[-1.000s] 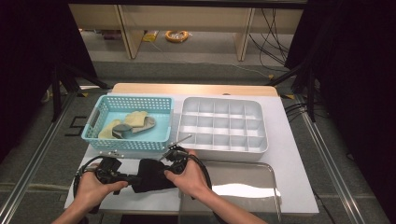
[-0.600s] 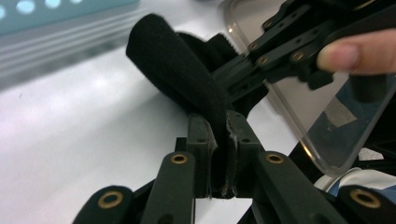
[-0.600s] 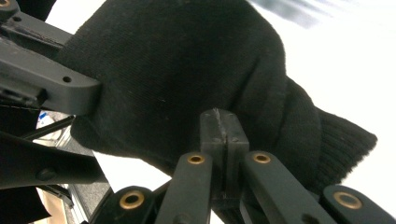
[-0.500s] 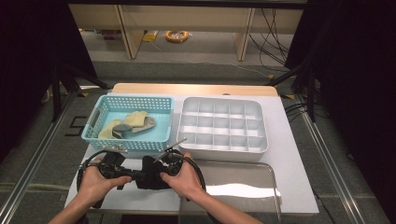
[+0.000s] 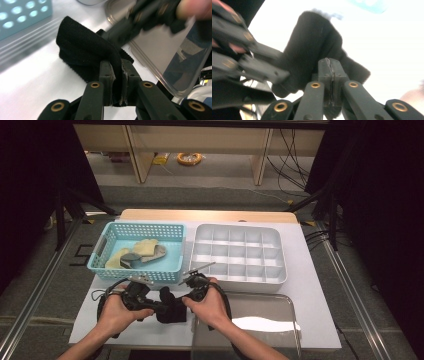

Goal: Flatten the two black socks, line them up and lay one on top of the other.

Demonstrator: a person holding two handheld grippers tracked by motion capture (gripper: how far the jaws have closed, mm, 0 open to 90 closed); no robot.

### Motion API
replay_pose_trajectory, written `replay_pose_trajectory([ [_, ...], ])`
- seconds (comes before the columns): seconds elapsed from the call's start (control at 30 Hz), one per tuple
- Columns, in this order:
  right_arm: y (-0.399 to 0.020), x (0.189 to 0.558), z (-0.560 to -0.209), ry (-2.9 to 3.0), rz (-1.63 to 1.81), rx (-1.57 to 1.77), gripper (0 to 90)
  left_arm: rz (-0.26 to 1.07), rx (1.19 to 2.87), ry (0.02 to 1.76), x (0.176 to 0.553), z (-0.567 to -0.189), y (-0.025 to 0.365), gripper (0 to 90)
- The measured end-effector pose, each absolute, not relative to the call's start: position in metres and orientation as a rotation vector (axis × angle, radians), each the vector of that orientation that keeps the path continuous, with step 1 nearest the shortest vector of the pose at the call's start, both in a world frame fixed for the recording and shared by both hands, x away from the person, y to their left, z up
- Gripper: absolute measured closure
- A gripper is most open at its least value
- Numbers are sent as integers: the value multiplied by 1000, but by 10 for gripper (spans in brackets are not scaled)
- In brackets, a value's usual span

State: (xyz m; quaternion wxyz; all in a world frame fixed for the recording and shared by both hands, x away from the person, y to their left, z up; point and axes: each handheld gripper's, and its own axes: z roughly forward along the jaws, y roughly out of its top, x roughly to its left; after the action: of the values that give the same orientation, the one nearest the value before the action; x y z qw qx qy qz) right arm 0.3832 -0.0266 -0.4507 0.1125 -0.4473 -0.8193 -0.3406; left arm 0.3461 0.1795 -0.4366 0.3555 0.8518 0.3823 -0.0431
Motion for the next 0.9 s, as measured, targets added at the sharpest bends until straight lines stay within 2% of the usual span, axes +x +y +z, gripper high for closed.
replay_pose_trajectory([
  [0.2,-44,388,-429,-2353,-1141,-1360,760,-87,2246,952,347,-440,164,772],
  [0.33,-40,391,-431,-2326,-1162,-1359,683,-75,2249,927,346,-442,158,742],
  [0.4,-37,392,-435,-2320,-1163,-1347,677,-65,2253,914,345,-443,156,724],
  [0.47,-35,392,-438,-2326,-1153,-1342,687,-67,2253,899,345,-443,154,711],
  [0.63,-32,390,-446,-2358,-1080,-1362,832,-70,2226,866,343,-442,154,651],
  [0.77,-35,390,-449,-2390,-1065,-1368,839,-70,2189,849,336,-434,160,642],
  [0.9,-34,387,-454,-2407,-1028,-1394,839,-80,2206,829,329,-437,160,705],
])
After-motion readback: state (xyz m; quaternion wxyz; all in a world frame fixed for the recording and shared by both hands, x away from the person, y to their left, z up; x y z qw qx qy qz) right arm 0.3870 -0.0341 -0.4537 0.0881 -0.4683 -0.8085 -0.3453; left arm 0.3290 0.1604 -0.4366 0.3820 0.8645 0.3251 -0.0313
